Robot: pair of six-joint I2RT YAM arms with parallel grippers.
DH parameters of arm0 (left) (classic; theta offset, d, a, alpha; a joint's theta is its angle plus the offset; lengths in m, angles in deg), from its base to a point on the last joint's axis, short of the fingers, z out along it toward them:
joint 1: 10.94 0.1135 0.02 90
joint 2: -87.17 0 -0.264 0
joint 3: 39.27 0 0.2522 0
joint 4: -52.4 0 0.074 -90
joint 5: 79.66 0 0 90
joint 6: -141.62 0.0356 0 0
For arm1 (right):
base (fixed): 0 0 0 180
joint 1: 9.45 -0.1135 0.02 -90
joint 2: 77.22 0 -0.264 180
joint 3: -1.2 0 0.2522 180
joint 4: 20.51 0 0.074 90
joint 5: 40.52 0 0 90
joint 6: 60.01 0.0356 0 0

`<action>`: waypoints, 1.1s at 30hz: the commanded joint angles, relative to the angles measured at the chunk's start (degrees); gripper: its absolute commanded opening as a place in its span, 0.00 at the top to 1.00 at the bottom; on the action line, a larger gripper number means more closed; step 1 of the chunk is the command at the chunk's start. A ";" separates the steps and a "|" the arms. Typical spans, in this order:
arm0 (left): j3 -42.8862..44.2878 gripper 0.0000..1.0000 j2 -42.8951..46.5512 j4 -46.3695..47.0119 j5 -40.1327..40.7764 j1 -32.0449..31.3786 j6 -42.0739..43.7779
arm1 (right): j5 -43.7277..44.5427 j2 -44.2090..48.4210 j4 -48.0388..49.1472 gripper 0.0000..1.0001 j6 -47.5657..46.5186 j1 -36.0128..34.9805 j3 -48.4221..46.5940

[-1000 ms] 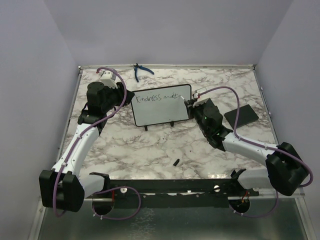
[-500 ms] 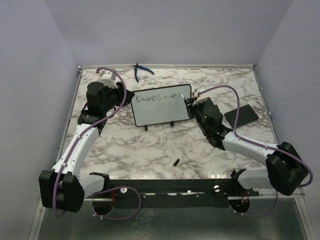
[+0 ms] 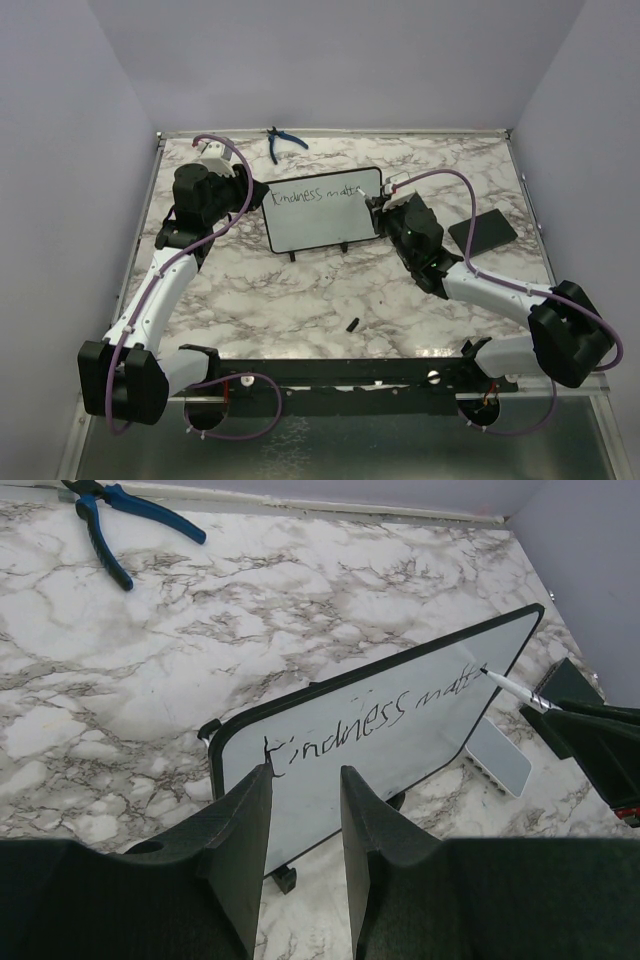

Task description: Write a sentence on the whiteboard

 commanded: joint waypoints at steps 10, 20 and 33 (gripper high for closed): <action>-0.32 0.65 1.32 0.31 0.50 -0.28 1.01 | -0.61 -0.42 -2.19 0.99 0.89 0.18 0.43; -0.32 0.65 1.28 0.28 0.59 -0.24 0.95 | 0.25 0.24 -3.31 0.99 1.36 0.18 1.19; -0.42 0.65 1.05 0.29 0.76 -0.24 0.92 | 4.76 2.05 -3.39 0.99 1.50 0.18 2.15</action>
